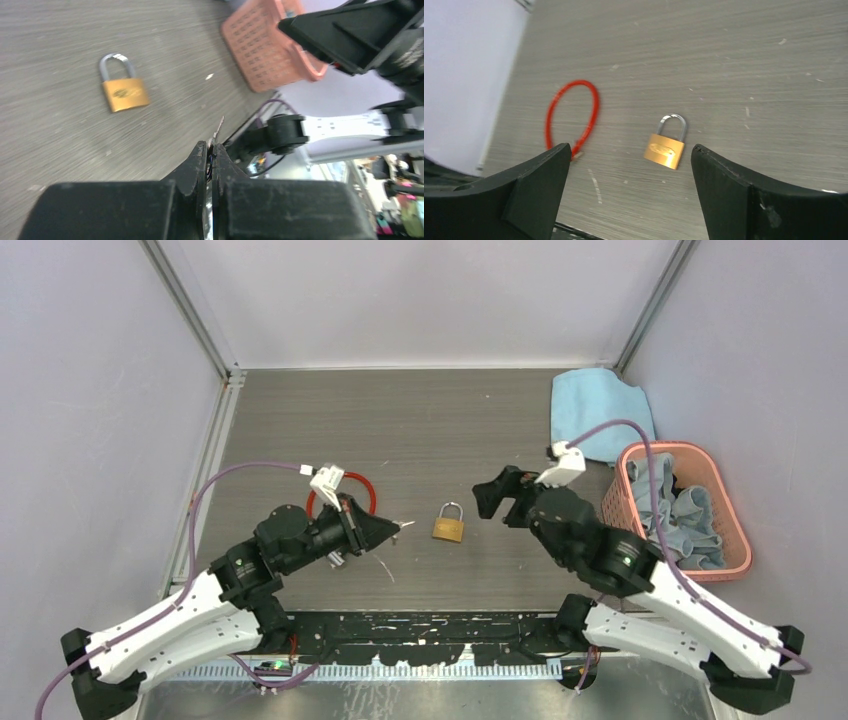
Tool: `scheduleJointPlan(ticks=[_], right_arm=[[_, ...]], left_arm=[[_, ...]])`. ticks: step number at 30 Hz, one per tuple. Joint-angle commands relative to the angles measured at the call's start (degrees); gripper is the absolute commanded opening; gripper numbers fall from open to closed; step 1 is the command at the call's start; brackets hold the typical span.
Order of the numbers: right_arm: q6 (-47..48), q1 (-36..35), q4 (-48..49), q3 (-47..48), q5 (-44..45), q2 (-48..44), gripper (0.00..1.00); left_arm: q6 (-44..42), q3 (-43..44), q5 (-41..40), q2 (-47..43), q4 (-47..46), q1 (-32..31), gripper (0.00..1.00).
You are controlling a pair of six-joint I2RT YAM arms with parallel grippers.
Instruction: Unlock with the key
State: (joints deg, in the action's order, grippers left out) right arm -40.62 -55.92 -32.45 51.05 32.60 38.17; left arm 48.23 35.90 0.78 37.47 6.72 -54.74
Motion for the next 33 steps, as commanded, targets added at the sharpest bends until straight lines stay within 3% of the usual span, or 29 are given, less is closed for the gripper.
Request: scheduleJointPlan(ticks=[1,15,22,33], right_arm=[[1.3,0.1,-7.9,6.3,3.8,9.4,0.98],[-4.8,0.2,-23.3,19.1,-5.9,42.8,1.00],[-6.9,1.8,-17.1,13.6,-15.0,45.7,1.00],[-8.1,2.9,-12.8,9.6,-20.0,48.7,1.00]], left_arm=[[-2.6,-0.5,-8.6,-2.6,13.0,0.0,0.00],[-2.5,-0.3,-13.4,-1.4,23.5,-0.1,0.00],[-2.1,-1.3,-13.3,-2.5,24.7,-0.1,0.00],[-2.3,-1.6,-13.9,-2.7,25.3,-0.1,0.00]])
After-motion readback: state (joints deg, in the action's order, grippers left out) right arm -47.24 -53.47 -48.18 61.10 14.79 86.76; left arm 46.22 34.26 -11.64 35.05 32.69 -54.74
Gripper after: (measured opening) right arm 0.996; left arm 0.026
